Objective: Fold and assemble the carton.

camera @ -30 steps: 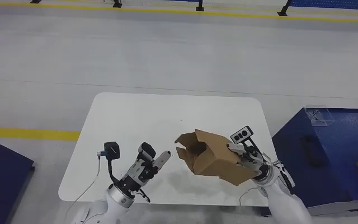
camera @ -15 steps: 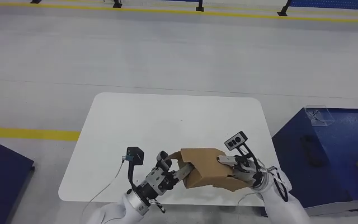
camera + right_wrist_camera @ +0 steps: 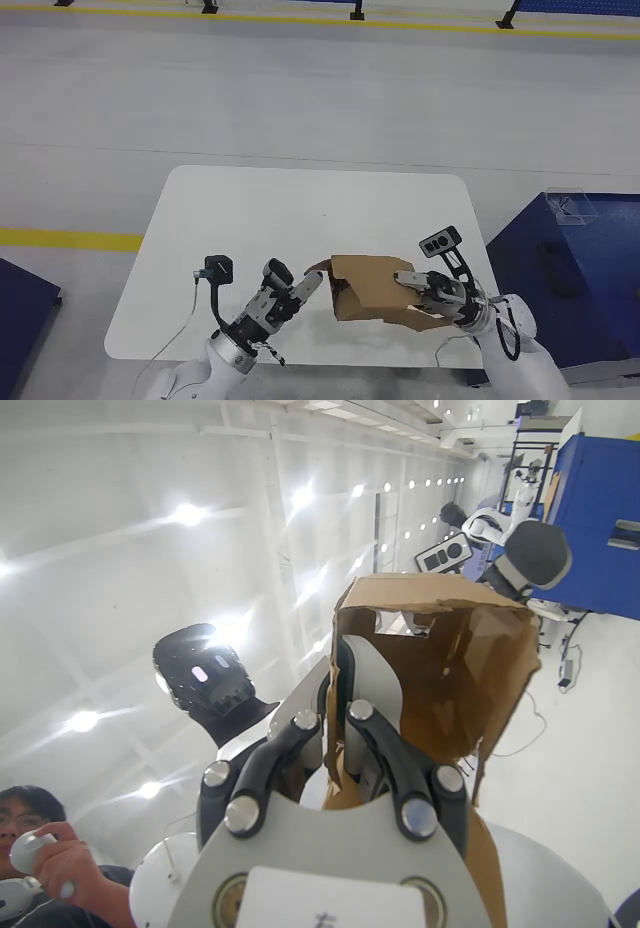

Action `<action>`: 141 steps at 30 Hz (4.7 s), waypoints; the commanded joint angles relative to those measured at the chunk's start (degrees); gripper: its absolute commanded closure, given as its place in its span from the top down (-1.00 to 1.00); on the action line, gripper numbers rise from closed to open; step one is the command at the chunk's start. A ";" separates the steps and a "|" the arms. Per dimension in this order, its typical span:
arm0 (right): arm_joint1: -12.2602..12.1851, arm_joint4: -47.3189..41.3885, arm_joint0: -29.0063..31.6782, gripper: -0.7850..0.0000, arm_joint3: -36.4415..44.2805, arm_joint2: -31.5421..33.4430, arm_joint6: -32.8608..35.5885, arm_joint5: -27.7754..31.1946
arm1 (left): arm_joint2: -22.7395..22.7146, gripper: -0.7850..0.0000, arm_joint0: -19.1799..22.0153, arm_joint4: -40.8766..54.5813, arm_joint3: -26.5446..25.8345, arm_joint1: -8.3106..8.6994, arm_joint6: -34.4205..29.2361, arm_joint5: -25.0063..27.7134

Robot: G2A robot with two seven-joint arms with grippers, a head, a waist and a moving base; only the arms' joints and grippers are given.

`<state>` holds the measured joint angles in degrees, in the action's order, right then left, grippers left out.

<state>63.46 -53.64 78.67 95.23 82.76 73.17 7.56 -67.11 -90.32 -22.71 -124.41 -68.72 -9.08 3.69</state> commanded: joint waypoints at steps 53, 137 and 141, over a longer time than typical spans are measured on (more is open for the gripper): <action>-0.80 -12.42 0.86 -1.00 0.50 -2.60 0.38 -29.87 | -1.66 1.00 -3.52 -11.07 -2.96 0.68 -4.54 10.55; -0.87 -10.53 -0.50 -1.00 -0.34 -2.68 -4.30 -20.31 | 2.42 1.00 -1.53 -13.48 -1.46 0.04 -1.30 7.29; -0.87 -10.20 -0.42 -1.00 -0.50 -2.97 -3.95 -20.30 | 1.88 1.00 -2.53 -12.51 -2.31 0.07 0.46 8.92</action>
<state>62.59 -63.92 78.19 94.68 79.92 69.12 -12.71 -65.15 -92.57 -35.36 -126.64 -68.65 -9.20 12.23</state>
